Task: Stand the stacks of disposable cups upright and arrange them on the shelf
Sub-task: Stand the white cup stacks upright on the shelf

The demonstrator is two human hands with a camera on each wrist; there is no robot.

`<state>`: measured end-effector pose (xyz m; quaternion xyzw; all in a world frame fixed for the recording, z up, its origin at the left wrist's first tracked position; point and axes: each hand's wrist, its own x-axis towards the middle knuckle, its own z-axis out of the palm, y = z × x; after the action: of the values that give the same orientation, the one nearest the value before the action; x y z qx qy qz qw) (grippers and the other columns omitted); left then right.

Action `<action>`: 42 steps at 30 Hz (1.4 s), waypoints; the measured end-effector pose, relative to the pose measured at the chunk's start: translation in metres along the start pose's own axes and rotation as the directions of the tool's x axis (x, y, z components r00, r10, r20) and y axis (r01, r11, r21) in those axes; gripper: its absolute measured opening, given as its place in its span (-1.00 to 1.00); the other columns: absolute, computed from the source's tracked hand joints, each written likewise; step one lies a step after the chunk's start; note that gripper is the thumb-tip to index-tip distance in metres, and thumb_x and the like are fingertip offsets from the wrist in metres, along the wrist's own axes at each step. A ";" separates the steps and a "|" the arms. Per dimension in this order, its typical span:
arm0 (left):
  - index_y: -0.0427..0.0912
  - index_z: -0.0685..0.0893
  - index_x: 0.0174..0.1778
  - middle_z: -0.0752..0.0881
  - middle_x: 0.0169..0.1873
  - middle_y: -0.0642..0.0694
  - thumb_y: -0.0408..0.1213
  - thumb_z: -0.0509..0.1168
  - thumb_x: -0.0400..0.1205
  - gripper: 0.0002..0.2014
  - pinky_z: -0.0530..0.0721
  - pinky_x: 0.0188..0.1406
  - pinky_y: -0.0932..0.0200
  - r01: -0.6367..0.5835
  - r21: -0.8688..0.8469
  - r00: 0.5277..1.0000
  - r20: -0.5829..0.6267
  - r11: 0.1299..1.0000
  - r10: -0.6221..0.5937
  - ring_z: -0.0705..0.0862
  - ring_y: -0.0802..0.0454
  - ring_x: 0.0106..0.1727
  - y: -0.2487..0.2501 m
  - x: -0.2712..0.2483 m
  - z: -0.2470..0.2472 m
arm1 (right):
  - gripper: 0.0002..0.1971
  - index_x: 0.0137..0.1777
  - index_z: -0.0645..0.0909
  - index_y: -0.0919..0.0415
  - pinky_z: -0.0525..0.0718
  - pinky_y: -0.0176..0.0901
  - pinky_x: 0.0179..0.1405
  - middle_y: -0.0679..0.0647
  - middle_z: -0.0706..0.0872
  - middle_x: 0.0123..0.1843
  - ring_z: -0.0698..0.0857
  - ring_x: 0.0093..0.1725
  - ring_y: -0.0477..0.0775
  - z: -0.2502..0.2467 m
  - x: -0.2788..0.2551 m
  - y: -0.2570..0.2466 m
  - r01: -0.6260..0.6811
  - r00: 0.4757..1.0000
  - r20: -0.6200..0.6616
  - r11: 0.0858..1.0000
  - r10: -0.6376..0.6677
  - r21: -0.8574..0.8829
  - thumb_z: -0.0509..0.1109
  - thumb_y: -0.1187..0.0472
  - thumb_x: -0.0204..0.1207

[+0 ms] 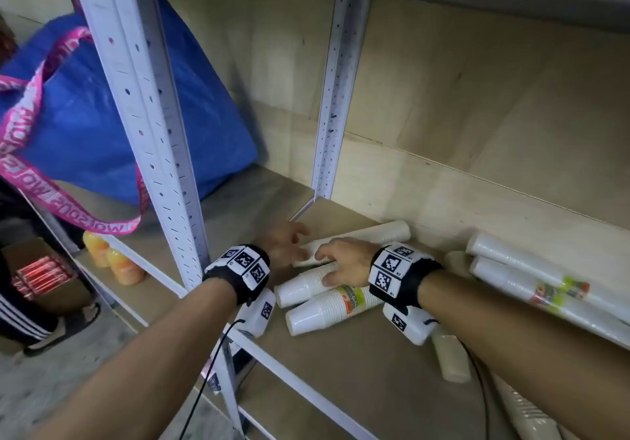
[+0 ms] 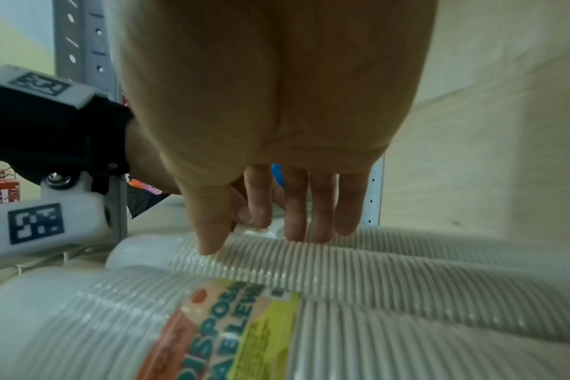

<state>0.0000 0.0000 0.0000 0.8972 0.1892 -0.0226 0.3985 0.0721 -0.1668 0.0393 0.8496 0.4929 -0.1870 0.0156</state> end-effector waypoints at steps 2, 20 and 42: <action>0.01 0.57 0.41 0.63 0.20 -0.05 -0.20 0.48 0.53 -0.50 0.58 0.30 0.08 0.005 0.022 1.000 0.010 1.000 -0.005 0.62 0.00 0.19 -0.001 0.003 0.002 | -0.44 0.47 0.51 0.04 0.58 -0.01 0.30 0.03 0.60 0.39 0.60 0.33 0.08 0.001 0.007 0.000 -0.013 1.000 0.025 1.000 0.013 0.007 0.47 -0.04 0.47; 0.01 0.57 0.40 0.67 0.23 -0.02 -0.19 0.58 0.39 -0.37 0.53 0.10 0.22 -0.030 0.083 0.999 0.031 0.996 0.027 0.60 0.07 0.09 -0.011 0.011 0.013 | -0.33 0.38 0.56 -0.06 0.62 -0.07 0.10 0.05 0.71 0.17 0.66 0.14 0.12 0.009 0.019 0.006 0.064 0.989 0.146 0.980 -0.036 -0.190 0.61 -0.09 0.23; -0.07 0.63 0.35 0.64 0.30 -0.13 -0.25 0.41 0.59 -0.62 0.65 0.29 -0.06 -0.403 -0.026 0.864 -0.339 0.915 0.372 0.66 -0.11 0.24 0.135 0.039 -0.063 | -0.40 0.11 0.58 0.06 0.71 0.04 0.03 -0.01 0.75 0.03 0.74 0.04 0.05 -0.092 -0.013 0.094 -0.041 0.806 -0.424 0.754 0.413 0.655 0.58 -0.04 0.02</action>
<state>0.0770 -0.0247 0.1304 0.8879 0.0692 0.2159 0.4004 0.1737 -0.2060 0.1145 0.8791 0.2752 -0.0845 -0.3798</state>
